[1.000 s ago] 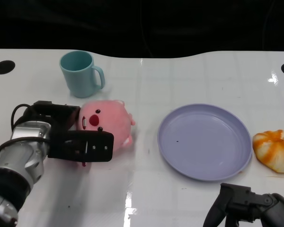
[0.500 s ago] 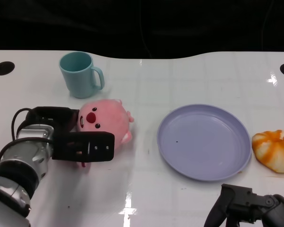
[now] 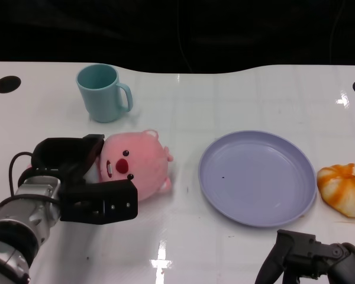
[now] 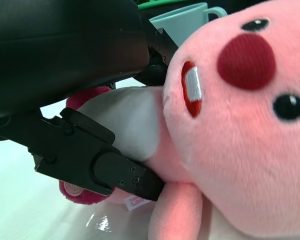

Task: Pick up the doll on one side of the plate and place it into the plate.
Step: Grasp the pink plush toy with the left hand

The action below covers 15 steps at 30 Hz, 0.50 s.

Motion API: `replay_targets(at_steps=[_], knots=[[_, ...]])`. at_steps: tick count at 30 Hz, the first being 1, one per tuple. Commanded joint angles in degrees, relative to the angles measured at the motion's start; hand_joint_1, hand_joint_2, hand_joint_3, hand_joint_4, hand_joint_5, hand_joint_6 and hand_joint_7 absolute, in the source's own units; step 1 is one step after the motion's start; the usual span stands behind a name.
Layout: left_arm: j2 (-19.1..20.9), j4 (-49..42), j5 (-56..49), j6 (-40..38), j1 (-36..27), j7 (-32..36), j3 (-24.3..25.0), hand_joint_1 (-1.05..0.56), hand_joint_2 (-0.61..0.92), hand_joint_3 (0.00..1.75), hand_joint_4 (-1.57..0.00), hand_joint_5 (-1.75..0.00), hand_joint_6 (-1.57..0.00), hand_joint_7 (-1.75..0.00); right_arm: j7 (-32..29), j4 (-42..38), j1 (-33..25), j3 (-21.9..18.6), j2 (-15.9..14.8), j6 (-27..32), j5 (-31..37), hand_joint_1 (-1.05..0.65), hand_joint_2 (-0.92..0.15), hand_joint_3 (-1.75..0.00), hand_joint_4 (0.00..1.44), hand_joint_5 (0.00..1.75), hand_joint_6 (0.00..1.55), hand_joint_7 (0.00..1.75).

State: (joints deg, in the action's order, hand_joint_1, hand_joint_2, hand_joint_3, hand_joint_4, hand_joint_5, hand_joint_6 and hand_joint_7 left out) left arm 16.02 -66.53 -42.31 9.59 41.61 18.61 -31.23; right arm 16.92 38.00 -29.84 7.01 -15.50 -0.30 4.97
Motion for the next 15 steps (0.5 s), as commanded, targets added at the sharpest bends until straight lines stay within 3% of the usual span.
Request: replay_targets(at_steps=[1,2,3,5,11,15], knots=[[0.33,1.41,1.67,3.63,-3.26,3.17,1.27,-0.17,0.92,0.19,-0.82,-1.75,-0.62,-1.74,-0.01,-0.33,0.16,-0.26,-0.23,-0.28,-0.68,-0.09,-0.52,-1.12,0.68,1.65,0.62,1.33],[0.45,1.94,2.26,4.29,-3.61,4.00,1.95,-0.17,0.86,0.35,-0.85,-1.75,-0.64,-1.75,-0.02,-0.31,0.20,-0.23,-0.18,-0.12,-0.74,-0.09,-0.52,-1.12,0.68,1.65,0.62,1.33],[0.64,2.70,2.97,4.78,-3.95,4.35,2.69,-0.17,0.73,0.65,-0.87,-1.75,-0.66,-1.75,-0.06,-0.33,0.27,-0.20,-0.14,-0.03,-0.70,-0.08,-0.52,-1.12,0.68,1.65,0.62,1.33],[1.23,4.52,4.30,5.56,-4.58,4.04,4.02,-0.17,0.64,0.86,-0.89,-1.75,-0.68,-1.75,-0.13,-0.71,0.48,-0.19,-0.17,-0.52,-0.50,-0.08,-0.52,-1.12,0.68,1.65,0.62,1.33],[1.91,10.01,8.78,5.83,-6.15,0.84,8.22,-0.17,0.61,0.92,-0.90,-1.75,-0.66,-1.75,0.06,-2.04,1.54,-0.36,-0.19,-0.54,-0.89,-0.08,-0.51,-1.12,0.68,1.65,0.61,1.33],[2.55,16.26,10.24,4.25,-7.61,-1.70,10.29,-0.16,0.54,1.05,-0.91,-1.75,-0.70,-1.75,0.14,-2.58,2.05,-0.52,-0.31,-0.54,-0.96,-0.08,-0.51,-1.12,0.67,1.65,0.61,1.33]])
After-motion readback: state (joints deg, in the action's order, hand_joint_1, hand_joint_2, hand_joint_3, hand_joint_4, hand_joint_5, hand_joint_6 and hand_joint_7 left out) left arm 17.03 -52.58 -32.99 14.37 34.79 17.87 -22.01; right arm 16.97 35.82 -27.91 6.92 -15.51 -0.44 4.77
